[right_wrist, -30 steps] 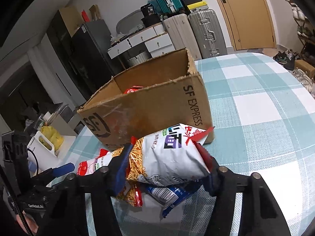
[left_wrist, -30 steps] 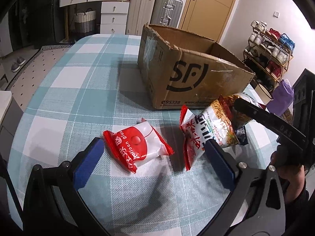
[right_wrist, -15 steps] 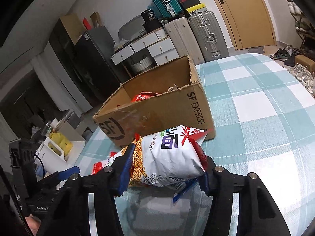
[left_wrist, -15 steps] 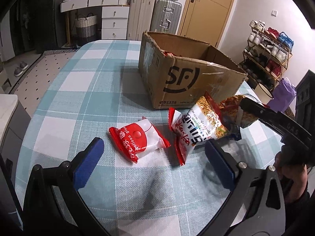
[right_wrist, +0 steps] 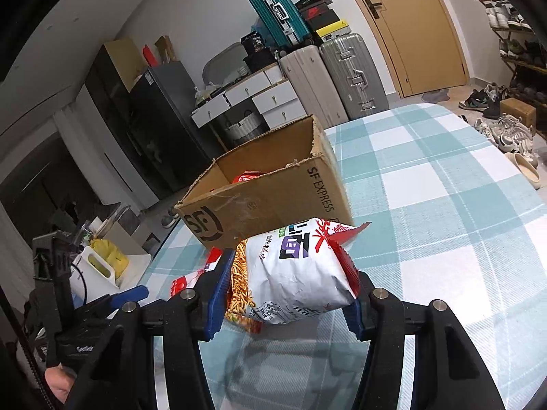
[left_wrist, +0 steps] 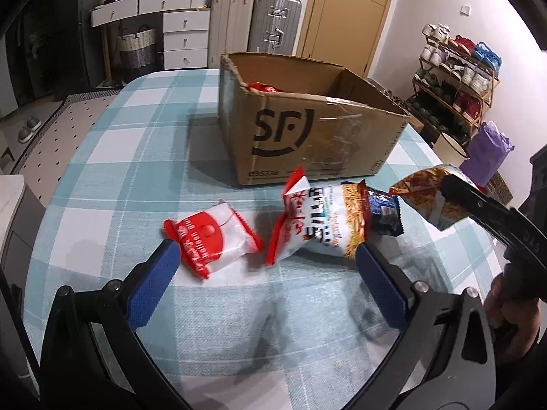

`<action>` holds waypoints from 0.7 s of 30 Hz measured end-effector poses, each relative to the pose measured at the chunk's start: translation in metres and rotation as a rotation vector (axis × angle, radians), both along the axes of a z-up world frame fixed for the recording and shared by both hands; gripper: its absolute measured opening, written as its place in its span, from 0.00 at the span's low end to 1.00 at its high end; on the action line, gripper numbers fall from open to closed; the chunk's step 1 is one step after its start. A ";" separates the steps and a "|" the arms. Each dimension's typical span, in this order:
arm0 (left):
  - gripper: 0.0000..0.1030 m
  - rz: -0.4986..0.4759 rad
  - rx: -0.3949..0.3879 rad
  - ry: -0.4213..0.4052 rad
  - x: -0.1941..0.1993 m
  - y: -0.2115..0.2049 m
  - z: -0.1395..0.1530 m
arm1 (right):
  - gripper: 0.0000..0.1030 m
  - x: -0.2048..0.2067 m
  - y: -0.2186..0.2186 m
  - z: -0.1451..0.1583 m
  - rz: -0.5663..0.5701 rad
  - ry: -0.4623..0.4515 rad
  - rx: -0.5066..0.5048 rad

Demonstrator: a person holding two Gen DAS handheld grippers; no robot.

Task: Organize snacks
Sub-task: 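Lift the white noodle bag with the right tool toward the box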

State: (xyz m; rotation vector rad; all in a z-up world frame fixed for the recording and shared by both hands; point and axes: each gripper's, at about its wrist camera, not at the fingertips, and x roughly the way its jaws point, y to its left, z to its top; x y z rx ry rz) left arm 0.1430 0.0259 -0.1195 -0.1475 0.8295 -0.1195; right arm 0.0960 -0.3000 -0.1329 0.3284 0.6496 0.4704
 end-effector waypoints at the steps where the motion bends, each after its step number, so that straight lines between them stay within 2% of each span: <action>1: 0.99 -0.004 0.005 0.000 0.002 -0.002 0.000 | 0.54 -0.003 -0.003 0.001 -0.005 -0.002 0.000; 9: 0.99 -0.055 0.022 0.034 0.026 -0.025 -0.005 | 0.54 -0.026 -0.030 -0.001 -0.045 -0.002 0.018; 15: 0.99 -0.035 0.066 0.066 0.045 -0.039 -0.018 | 0.54 -0.039 -0.045 -0.003 -0.067 0.003 0.019; 21: 0.99 -0.044 0.065 0.085 0.060 -0.049 -0.029 | 0.54 -0.050 -0.052 -0.004 -0.072 0.007 0.015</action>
